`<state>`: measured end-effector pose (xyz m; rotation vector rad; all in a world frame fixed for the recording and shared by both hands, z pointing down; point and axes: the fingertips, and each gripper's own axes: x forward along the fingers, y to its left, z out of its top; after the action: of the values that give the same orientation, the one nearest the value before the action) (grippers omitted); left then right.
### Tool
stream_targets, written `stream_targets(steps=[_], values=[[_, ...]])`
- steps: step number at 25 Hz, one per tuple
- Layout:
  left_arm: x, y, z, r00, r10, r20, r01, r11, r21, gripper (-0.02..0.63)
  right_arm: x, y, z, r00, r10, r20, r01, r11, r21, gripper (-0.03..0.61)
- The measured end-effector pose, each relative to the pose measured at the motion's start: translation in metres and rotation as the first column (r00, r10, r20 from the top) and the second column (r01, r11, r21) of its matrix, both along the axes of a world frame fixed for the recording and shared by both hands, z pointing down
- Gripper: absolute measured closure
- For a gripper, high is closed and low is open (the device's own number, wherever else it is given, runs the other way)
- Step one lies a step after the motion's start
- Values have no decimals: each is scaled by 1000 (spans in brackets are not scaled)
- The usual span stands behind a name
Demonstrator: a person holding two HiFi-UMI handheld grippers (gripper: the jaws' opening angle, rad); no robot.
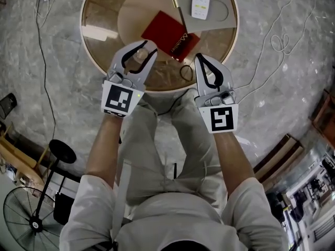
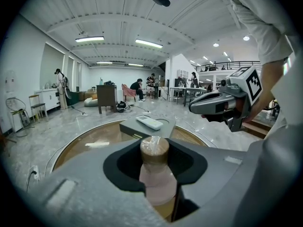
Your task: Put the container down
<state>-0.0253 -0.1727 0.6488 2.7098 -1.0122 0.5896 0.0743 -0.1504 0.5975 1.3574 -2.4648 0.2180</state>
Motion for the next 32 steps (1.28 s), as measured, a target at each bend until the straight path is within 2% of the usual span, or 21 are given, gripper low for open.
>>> stream_targets(steps=[7, 16, 32], values=[[2, -1, 32, 1000, 3, 4, -3, 1000, -15, 483, -2, -7, 25, 1000, -8, 2, 8, 1000, -7, 574], [2, -3, 51, 1000, 3, 11, -3, 1000, 2, 485, -5, -10, 45, 999, -33, -5, 33, 999, -6, 574], [8, 1, 57, 999, 33, 12, -34, 995, 89, 482, -4, 0, 71, 998, -59, -10, 59, 998, -12, 574]])
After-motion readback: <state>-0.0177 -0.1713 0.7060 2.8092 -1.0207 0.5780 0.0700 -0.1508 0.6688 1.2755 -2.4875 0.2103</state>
